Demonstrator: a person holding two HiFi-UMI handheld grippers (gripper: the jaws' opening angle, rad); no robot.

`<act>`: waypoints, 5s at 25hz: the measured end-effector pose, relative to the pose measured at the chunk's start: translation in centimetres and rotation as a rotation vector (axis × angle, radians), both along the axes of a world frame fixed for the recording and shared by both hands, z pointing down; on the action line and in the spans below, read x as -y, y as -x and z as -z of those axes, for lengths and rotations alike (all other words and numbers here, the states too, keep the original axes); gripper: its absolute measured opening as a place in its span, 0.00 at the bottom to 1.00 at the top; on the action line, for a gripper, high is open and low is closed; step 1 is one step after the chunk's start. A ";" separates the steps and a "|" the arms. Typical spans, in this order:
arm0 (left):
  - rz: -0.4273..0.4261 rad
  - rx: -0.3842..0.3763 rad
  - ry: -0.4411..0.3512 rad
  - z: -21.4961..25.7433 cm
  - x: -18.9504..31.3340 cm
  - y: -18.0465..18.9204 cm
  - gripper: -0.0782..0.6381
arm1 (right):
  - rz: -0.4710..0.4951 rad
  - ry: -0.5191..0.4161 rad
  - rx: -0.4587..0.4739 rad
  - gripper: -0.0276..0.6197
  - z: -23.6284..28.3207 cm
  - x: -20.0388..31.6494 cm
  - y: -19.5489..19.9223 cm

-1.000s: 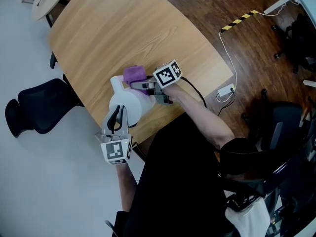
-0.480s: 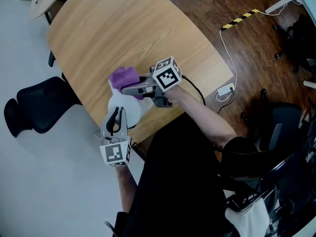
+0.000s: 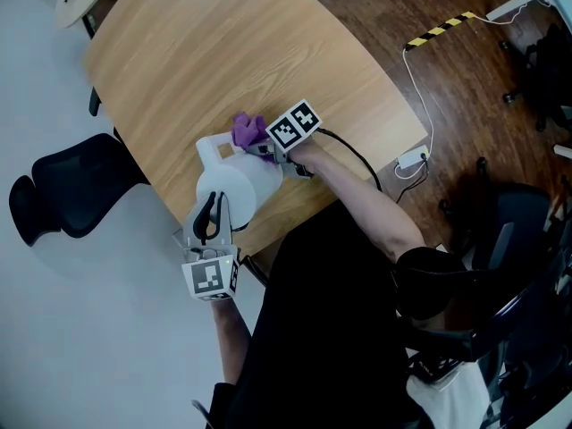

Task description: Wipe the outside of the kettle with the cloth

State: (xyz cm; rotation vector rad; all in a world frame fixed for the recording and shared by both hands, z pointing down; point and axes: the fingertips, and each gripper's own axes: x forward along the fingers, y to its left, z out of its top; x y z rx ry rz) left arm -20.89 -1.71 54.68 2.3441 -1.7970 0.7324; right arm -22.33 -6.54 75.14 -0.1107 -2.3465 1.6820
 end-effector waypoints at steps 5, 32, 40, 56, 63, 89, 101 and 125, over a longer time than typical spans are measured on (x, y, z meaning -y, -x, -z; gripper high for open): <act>0.023 -0.006 -0.003 -0.3 -0.2 0.1 0.29 | 0.103 -0.301 -0.403 0.08 -5.1 0.4 -1.1; 0.082 -0.021 0.021 0.3 -0.9 -1.0 0.28 | -0.021 -0.232 -0.396 0.08 -4.0 -0.8 -4.5; 0.000 -0.041 0.016 2.0 -0.8 -1.7 0.30 | 0.080 -0.834 -0.153 0.08 6.6 -3.3 -8.1; -0.030 0.012 0.013 0.9 -0.8 -1.3 0.31 | -0.279 -0.333 0.279 0.07 10.7 -0.3 -11.4; -0.030 0.017 0.012 0.7 -0.8 -1.3 0.31 | 0.092 -0.742 0.250 0.37 15.3 -6.9 -8.8; -0.028 0.022 -0.014 0.3 -0.9 -1.9 0.31 | -0.138 0.137 -0.005 0.07 -1.0 -3.6 -6.9; 0.085 -0.112 0.047 -0.2 -2.2 -1.1 0.33 | -0.161 -0.006 -0.046 0.07 -1.3 -1.6 -2.0; -0.050 -0.010 0.018 0.4 -1.1 -1.1 0.34 | -0.166 0.137 -0.146 0.08 -4.4 -5.5 -6.7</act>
